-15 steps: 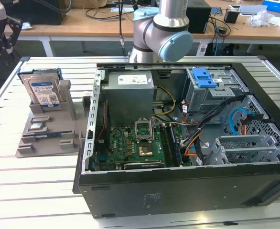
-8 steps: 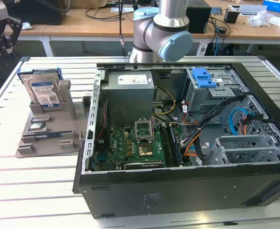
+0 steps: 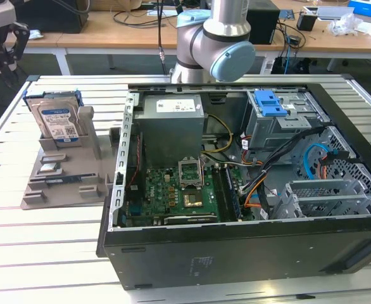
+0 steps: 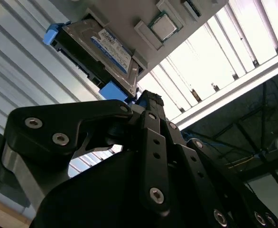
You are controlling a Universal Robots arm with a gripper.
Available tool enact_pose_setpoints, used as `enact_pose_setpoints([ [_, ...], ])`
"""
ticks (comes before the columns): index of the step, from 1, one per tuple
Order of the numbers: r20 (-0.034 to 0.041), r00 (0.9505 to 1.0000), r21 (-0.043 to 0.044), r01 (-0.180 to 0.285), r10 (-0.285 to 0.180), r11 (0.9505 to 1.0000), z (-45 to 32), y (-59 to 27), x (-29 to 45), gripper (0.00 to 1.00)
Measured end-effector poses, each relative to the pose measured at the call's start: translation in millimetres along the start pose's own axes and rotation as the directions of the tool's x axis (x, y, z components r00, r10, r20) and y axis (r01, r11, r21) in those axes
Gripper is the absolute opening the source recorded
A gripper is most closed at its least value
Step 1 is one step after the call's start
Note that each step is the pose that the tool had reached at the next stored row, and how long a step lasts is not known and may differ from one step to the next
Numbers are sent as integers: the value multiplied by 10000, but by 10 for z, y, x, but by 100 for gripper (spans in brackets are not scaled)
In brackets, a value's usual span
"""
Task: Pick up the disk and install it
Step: 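Pick up the disk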
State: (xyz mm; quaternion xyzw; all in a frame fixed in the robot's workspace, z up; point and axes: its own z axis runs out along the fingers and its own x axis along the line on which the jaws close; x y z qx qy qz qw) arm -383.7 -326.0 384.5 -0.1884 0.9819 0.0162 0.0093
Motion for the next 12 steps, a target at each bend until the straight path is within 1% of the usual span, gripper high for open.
enact_pose_setpoints([
  [2,-11,9992,-10,408,-408,9992,0,0,0,11],
  [4,-19,9976,-18,697,-697,9976,0,0,0,11],
  [7,-29,9943,-27,1068,-1068,9943,0,0,0,11],
  [9,-33,9928,-30,1196,-1196,9928,0,0,0,11],
  [12,-40,9886,-39,1508,-1508,9886,0,0,0,11],
])
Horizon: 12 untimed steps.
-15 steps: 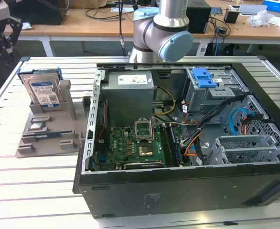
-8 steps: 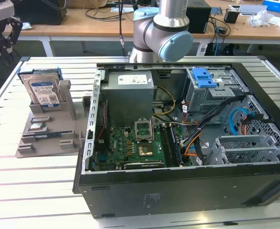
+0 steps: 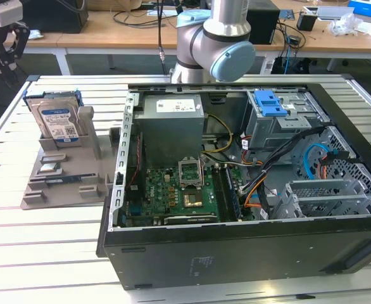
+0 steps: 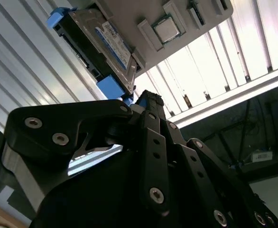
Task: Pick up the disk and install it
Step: 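Pick up the disk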
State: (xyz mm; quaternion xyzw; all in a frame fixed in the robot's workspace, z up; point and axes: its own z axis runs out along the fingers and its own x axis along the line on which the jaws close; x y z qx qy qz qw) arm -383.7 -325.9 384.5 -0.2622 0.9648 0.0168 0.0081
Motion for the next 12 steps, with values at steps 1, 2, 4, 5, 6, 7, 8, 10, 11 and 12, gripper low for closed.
enact_pose_setpoints([
  [1,-2,9999,-2,101,-101,9999,0,0,0,11],
  [2,-5,9998,-5,196,-196,9998,0,0,0,11],
  [4,-10,9993,-9,373,-373,9993,0,0,0,11],
  [5,-14,9988,-12,485,-485,9988,0,0,0,11],
  [6,-16,9983,-14,575,-575,9983,0,0,0,11],
  [7,-19,9977,-17,684,-684,9977,0,0,0,11],
  [8,-21,9970,-20,768,-768,9970,0,0,0,11],
  [10,-27,9947,-27,1032,-1032,9947,0,0,0,11],
  [11,-30,9937,-29,1120,-1120,9937,0,0,0,11],
  [12,-32,9927,-31,1210,-1210,9927,0,0,0,11],
])
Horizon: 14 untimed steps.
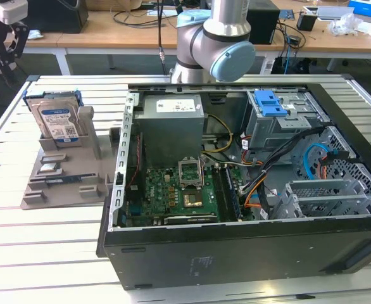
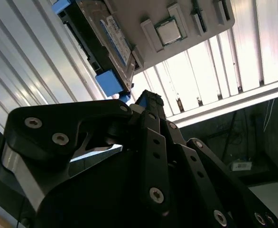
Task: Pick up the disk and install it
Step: 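Pick up the disk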
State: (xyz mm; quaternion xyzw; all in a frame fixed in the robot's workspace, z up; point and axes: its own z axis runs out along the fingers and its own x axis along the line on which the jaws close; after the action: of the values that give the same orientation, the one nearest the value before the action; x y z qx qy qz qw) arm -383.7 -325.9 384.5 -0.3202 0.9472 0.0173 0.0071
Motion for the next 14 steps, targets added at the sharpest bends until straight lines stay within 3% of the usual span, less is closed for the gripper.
enact_pose_setpoints([
  [8,-16,9983,-15,578,-578,9983,0,0,0,11],
  [14,-36,9914,-34,1312,-1312,9914,0,0,0,11],
])
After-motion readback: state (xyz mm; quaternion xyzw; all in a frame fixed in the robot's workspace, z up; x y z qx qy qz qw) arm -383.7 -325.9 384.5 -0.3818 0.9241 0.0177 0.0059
